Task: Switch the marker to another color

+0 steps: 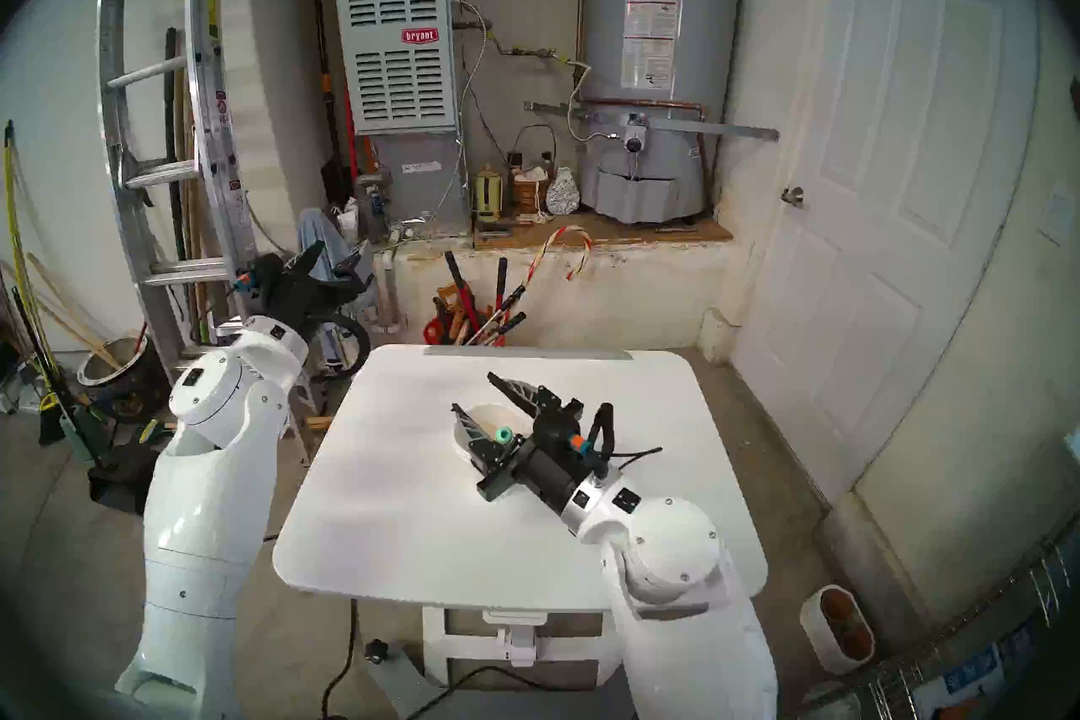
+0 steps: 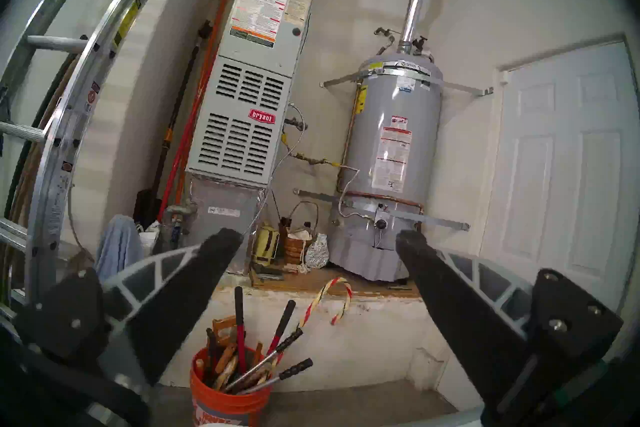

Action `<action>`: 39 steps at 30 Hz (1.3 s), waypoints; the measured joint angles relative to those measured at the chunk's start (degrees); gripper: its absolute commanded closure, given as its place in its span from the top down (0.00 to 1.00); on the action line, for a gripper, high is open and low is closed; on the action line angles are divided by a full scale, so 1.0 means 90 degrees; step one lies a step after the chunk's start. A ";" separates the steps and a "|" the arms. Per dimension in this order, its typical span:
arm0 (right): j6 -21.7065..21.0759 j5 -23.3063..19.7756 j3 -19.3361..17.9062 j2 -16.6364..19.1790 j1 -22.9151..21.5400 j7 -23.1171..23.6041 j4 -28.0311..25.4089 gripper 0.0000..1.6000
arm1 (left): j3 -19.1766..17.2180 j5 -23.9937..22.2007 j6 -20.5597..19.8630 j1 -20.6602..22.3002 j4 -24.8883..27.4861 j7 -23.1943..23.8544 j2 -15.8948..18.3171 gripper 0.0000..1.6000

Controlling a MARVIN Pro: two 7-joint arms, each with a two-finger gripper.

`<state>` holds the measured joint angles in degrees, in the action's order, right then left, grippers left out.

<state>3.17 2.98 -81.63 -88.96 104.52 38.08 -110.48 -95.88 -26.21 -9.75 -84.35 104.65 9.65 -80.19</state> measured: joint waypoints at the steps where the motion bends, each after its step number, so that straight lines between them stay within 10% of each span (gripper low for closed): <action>1: 0.0002 -0.0001 -0.0009 0.0000 0.0000 -0.0003 -0.0001 0.78 | -0.0002 0.0006 -0.0001 0.0000 0.0000 0.0003 -0.0004 1.00; 5: 0.0022 -0.0001 -0.0028 0.0000 -0.0017 -0.0015 -0.0004 0.83 | -0.0006 0.0023 -0.0003 0.0002 0.0000 0.0011 -0.0017 1.00; 6: 0.0026 -0.0001 -0.0030 0.0000 -0.0022 -0.0018 -0.0006 1.00 | -0.0007 0.0026 -0.0004 0.0002 0.0000 0.0013 -0.0020 1.00; 31: -0.0132 -0.0641 -0.0722 -0.0079 0.0158 0.0056 -0.1301 1.00 | -0.0039 0.0141 -0.0023 0.0001 0.0091 0.0054 -0.0108 1.00; 39: -0.0516 -0.0653 -0.1185 -0.0236 -0.0010 -0.0713 -0.1416 1.00 | 0.0140 0.0354 -0.0199 0.0000 0.0284 -0.0192 -0.0178 1.00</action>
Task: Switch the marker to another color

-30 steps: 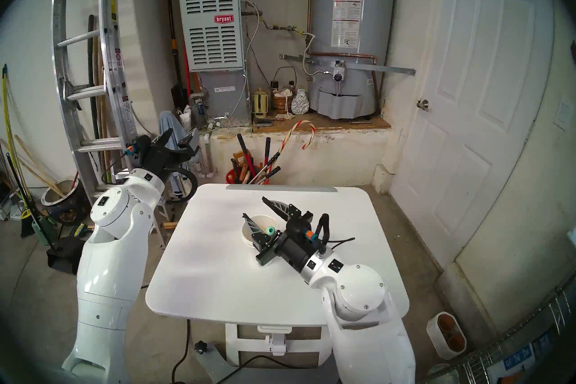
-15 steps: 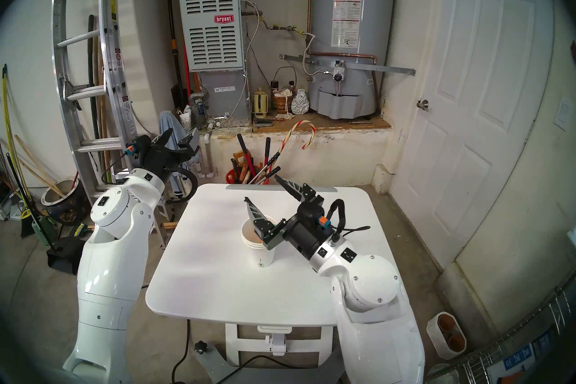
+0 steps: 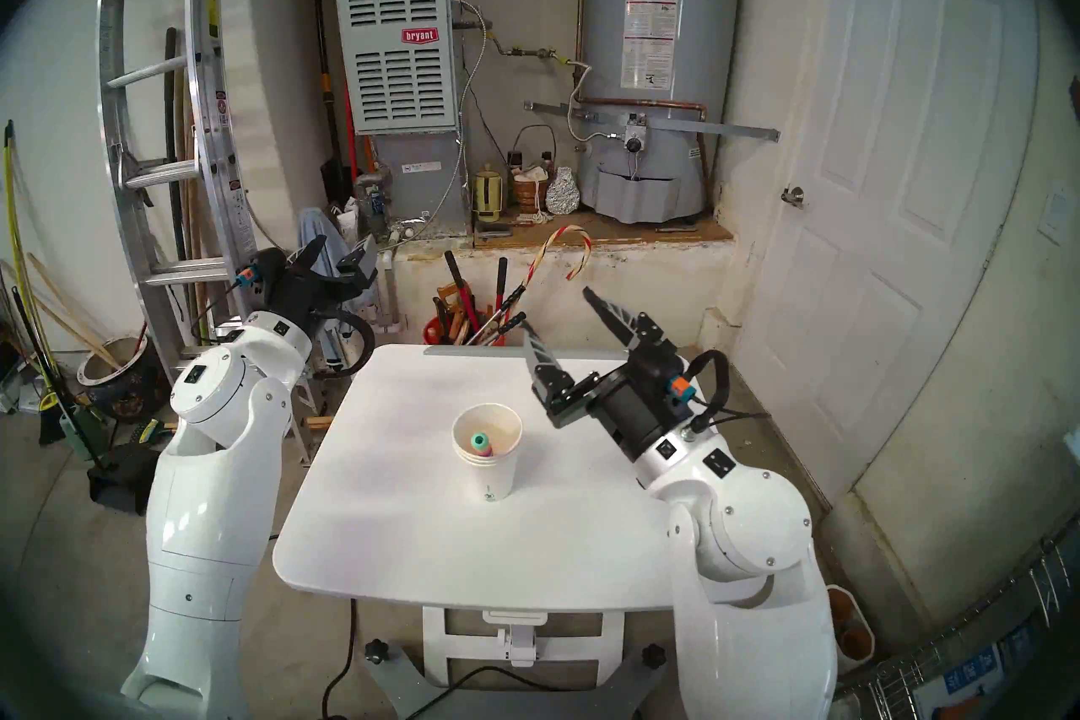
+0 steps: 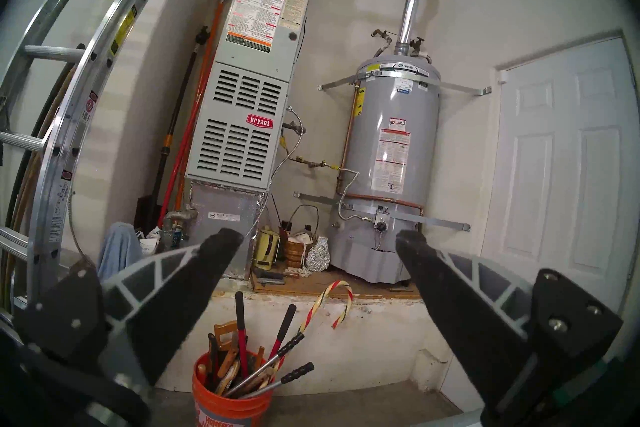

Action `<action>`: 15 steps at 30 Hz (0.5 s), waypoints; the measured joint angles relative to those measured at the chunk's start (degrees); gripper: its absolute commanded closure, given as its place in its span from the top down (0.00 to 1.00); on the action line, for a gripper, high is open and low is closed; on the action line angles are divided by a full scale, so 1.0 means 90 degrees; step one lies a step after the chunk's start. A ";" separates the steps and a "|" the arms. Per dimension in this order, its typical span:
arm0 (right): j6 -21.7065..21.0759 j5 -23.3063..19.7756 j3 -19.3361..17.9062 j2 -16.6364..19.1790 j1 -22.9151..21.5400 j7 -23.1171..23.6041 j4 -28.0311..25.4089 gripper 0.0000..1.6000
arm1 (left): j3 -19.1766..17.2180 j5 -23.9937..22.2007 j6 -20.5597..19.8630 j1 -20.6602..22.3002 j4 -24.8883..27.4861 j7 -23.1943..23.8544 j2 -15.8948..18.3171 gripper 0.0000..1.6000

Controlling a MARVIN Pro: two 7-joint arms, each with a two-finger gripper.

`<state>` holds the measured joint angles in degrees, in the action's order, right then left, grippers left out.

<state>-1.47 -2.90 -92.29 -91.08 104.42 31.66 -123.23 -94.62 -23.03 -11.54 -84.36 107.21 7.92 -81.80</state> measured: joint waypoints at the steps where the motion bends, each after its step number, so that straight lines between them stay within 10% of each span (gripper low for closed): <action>1: -0.0115 0.0003 -0.0054 -0.0016 -0.0083 -0.0165 0.0002 1.00 | 0.0056 0.0057 -0.0053 0.0005 0.0039 -0.0068 -0.0015 1.00; 15: -0.1592 0.0496 -0.0254 -0.0064 -0.0896 -0.1730 0.0285 1.00 | 0.0610 0.0716 -0.0698 0.0186 0.0269 -0.1004 -0.0216 1.00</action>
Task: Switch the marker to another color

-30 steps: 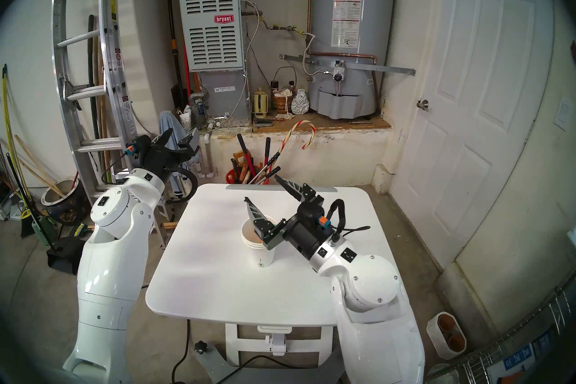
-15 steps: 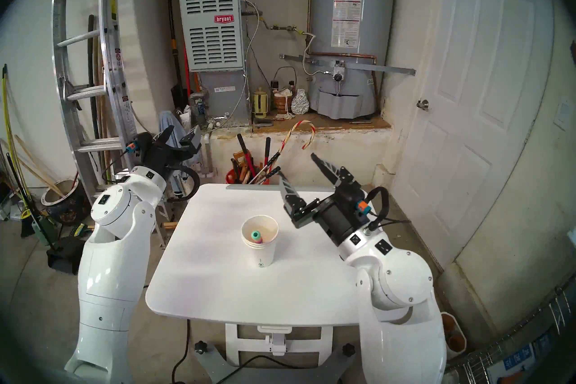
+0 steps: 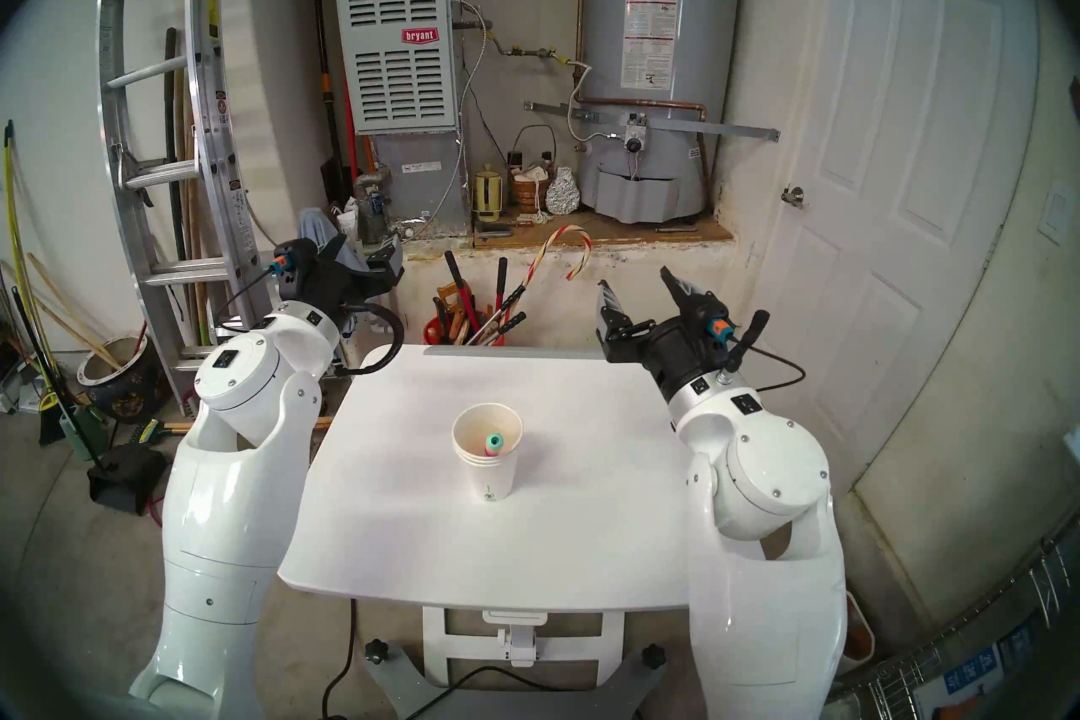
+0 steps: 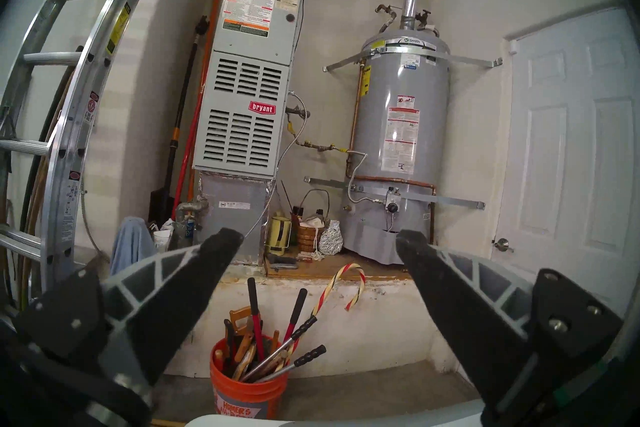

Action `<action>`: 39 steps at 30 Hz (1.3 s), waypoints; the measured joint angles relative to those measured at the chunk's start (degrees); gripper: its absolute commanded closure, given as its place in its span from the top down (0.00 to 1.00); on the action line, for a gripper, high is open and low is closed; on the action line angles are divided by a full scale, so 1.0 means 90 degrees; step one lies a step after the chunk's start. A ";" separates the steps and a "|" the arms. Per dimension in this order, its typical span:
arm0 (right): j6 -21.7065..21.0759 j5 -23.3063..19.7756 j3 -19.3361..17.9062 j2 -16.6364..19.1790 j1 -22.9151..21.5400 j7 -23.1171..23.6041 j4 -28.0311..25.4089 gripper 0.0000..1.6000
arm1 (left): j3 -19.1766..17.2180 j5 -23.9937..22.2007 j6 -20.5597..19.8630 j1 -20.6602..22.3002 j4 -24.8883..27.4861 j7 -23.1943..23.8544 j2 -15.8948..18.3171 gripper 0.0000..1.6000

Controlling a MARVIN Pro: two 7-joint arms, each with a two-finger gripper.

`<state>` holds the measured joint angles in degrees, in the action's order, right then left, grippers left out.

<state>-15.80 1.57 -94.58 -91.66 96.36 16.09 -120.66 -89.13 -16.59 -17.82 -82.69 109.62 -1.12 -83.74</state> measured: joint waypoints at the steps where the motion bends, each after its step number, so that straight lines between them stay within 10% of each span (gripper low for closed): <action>1: -0.0120 0.0055 0.0021 0.0000 -0.0062 -0.0124 0.0051 1.00 | 0.0033 0.0050 -0.0064 0.0025 0.0000 -0.0099 -0.0025 1.00; 20: -0.1482 0.0193 0.0195 -0.0114 -0.1130 -0.2135 0.0717 1.00 | 0.0408 0.0796 -0.1038 0.0406 -0.0014 -0.1806 -0.0479 1.00; 39: -0.1676 0.0100 0.0358 -0.0202 -0.1422 -0.2512 0.0760 1.00 | 0.0398 0.0910 -0.1244 0.0476 0.0002 -0.2096 -0.0576 1.00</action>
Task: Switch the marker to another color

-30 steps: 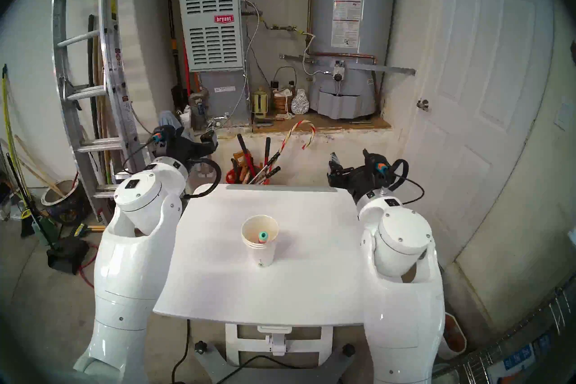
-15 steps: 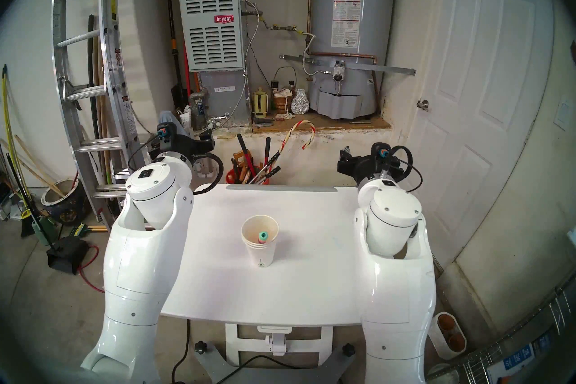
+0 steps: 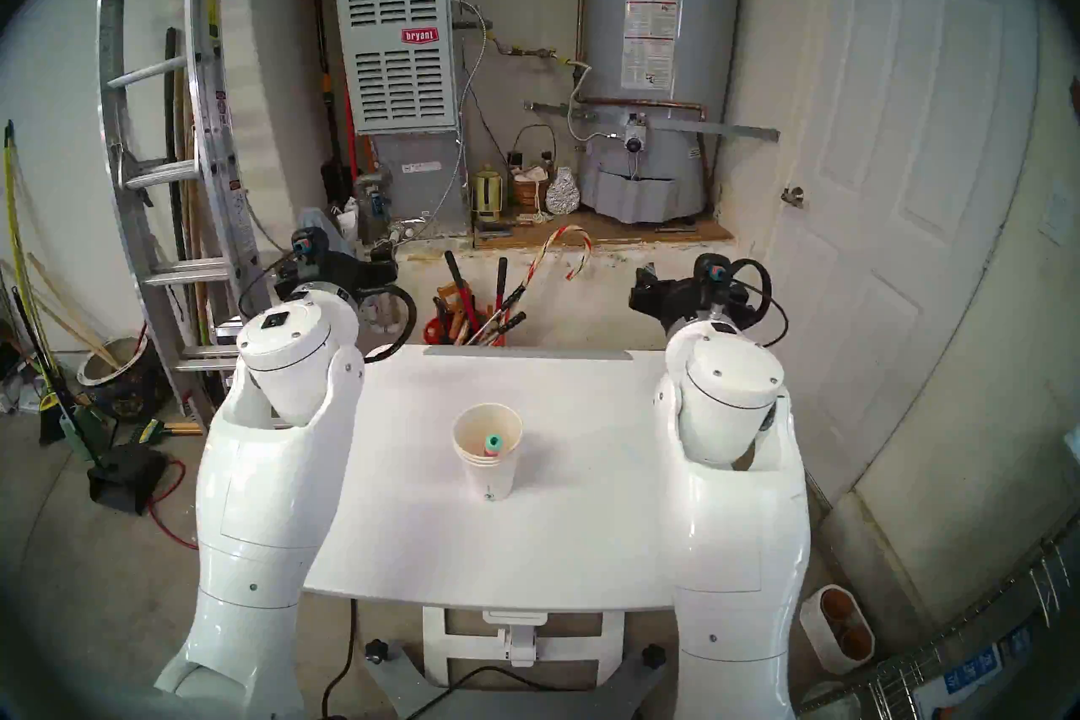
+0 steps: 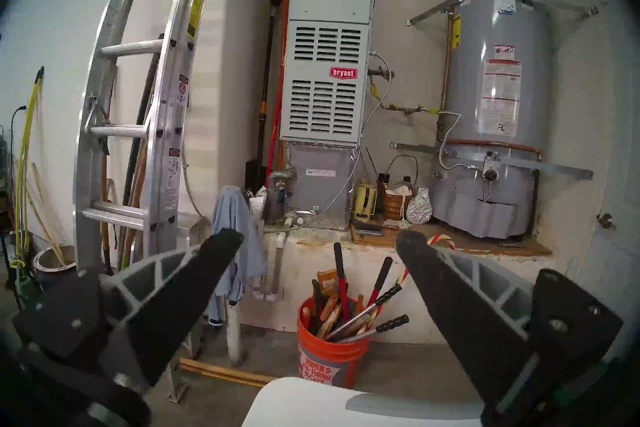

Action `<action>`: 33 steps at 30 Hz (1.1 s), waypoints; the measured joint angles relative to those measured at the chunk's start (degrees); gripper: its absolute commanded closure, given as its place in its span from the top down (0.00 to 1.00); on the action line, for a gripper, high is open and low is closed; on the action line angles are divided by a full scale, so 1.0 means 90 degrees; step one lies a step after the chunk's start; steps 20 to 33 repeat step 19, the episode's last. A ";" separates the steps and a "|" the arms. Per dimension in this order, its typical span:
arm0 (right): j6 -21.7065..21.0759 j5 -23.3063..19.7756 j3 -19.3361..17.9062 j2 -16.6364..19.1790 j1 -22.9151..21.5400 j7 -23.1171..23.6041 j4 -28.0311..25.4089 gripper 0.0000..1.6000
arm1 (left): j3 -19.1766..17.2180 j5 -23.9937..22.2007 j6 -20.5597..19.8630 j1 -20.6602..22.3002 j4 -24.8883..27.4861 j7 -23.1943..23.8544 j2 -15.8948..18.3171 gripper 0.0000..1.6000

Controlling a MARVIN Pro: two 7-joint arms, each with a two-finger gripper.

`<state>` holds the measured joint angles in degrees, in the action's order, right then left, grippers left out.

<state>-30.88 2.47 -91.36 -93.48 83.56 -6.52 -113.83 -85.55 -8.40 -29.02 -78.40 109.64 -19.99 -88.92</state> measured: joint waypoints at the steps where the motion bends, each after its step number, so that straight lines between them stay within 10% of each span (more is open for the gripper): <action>1: 0.0000 0.0005 0.0009 0.0005 -0.0001 -0.0001 0.0000 1.00 | 0.0000 0.0001 0.0003 0.0001 0.0001 -0.0001 -0.0002 1.00; 33: 0.0002 0.0052 0.0049 0.0086 -0.0007 -0.0002 -0.0001 1.00 | -0.0010 0.0018 0.0010 0.0007 0.0003 0.0091 -0.0022 1.00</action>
